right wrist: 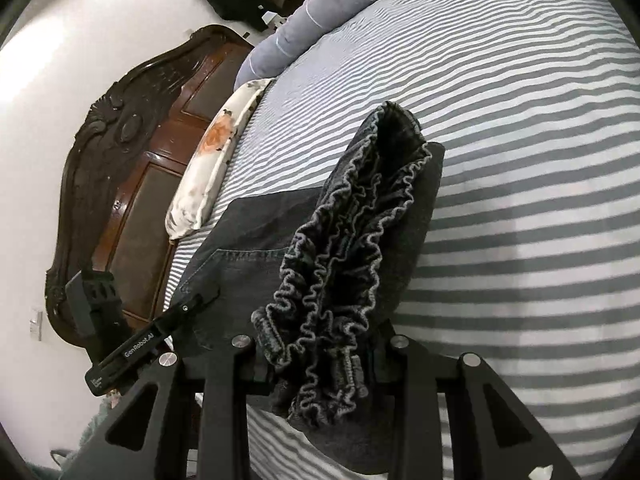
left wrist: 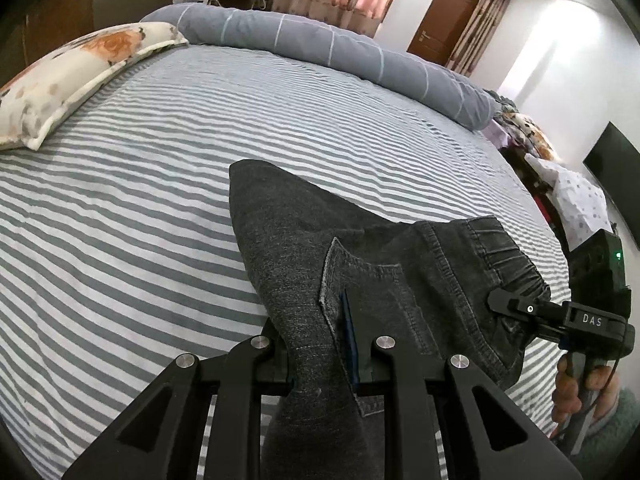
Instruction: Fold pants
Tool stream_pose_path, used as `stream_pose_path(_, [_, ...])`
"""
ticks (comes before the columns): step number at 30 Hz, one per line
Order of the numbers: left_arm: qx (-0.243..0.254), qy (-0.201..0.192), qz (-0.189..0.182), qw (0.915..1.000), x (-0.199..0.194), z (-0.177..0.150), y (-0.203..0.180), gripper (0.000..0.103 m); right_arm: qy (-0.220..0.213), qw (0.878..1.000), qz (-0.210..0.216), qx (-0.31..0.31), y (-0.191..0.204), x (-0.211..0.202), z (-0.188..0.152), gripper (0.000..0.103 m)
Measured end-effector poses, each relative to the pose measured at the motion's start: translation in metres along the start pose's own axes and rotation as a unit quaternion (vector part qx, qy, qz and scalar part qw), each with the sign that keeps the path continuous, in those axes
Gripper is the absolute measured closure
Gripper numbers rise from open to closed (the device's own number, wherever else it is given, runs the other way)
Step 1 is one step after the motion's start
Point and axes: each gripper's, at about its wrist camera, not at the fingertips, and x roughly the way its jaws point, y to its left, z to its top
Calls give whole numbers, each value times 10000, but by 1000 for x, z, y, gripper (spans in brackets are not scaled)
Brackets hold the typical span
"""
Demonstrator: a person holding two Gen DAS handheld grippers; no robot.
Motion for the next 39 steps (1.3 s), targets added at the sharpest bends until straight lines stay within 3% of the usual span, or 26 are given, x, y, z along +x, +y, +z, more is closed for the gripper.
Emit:
stream_pose_path(6, [-32,301,211,9993,24,-23,17,81,127,9986,-504,-46,-19,16,-6,69])
stream_pose_path(11, [-119,336,165,9992,35,-32,30,70,-133,9908,-1293,-373,-23,15,-21,37])
stream_pose_path(13, [-106,282,250,9992,36,-34,31,60,-233,9858,-1572,-538,-21,14,-24,32])
stream_pose_path(15, [-22,207,498,9985,36,-36,30,43,-310,9822,-1724,-671,-18,15,-25,31])
stream_pose_path(17, [124,113,700,9974,35,-38,26,40,-395,9773,-1933,-772,-16,17,-26,24])
stream_pose_path(21, [275,-7,1172,9927,37,-41,20,27,-451,9721,-2141,-850,-17,22,-28,22])
stream_pose_path(27, [232,15,1274,9916,32,-39,18,26,-403,9704,-2248,-786,-10,18,-24,21])
stream_pose_path(34, [422,-77,1616,9859,4,-45,3,26,-551,9557,-2663,-1129,23,1,-33,21])
stream_pose_path(39, [487,-175,1794,9824,-26,-59,-14,16,-700,9489,-2848,-1160,47,-17,-51,14])
